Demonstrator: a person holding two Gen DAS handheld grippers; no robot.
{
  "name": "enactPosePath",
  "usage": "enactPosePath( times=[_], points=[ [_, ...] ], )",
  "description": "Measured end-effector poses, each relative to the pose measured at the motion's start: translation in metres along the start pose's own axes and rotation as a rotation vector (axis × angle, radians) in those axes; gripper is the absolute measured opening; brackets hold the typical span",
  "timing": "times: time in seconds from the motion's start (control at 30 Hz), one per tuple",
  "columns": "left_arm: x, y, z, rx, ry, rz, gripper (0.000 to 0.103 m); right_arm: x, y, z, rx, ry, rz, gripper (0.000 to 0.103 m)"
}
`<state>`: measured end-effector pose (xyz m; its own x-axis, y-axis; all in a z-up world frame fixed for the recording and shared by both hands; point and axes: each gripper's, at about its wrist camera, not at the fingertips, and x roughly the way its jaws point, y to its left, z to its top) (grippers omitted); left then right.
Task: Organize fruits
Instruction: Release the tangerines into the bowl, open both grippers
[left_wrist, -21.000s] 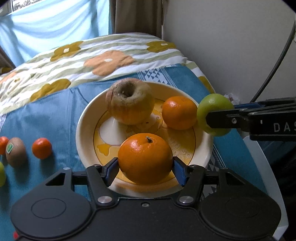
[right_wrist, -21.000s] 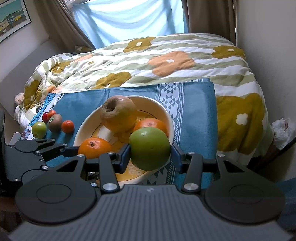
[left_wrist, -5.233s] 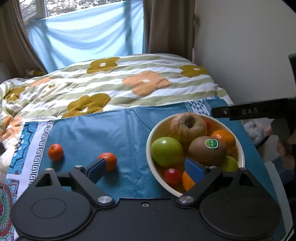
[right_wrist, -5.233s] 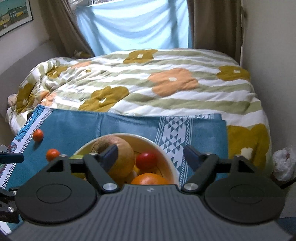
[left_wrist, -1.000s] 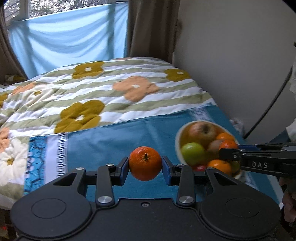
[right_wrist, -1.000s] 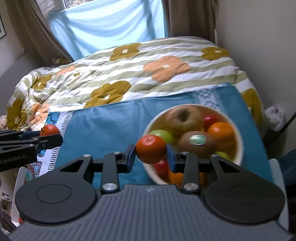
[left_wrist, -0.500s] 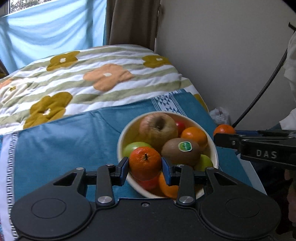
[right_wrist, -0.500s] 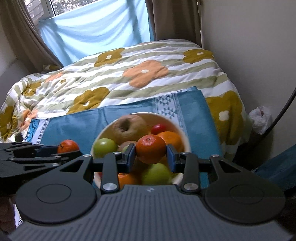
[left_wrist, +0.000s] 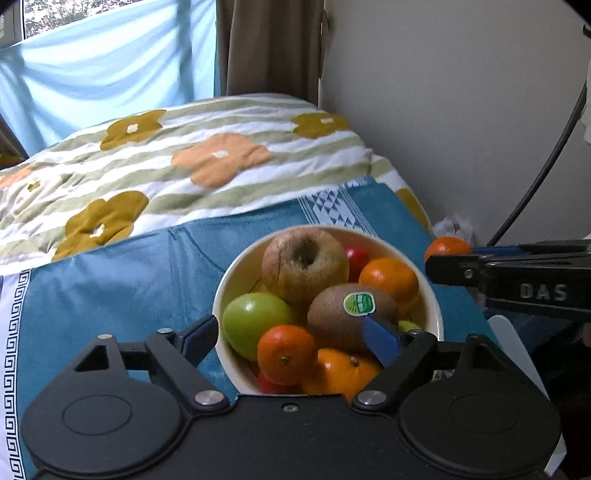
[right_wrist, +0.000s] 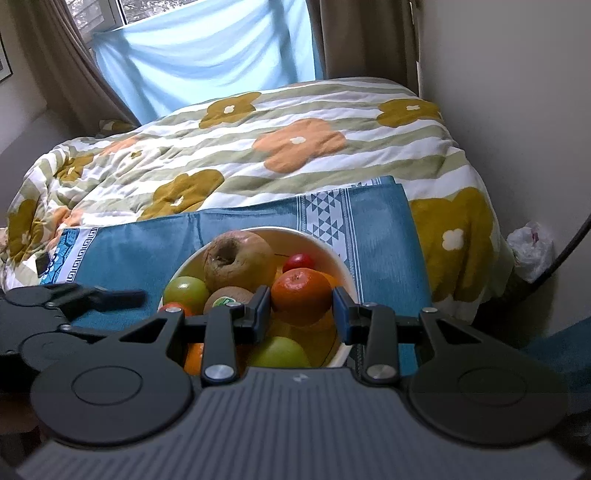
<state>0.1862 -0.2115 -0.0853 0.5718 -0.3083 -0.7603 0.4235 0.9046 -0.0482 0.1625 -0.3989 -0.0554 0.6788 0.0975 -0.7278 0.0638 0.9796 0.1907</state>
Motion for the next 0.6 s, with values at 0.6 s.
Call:
enactPosePath(
  times=[0.6],
  points=[
    [-0.025,0.031,-0.011,-0.125,-0.009,0.12,0.089,0.046,0.004,0.02,-0.074,0.029,0.094,0.051]
  ],
)
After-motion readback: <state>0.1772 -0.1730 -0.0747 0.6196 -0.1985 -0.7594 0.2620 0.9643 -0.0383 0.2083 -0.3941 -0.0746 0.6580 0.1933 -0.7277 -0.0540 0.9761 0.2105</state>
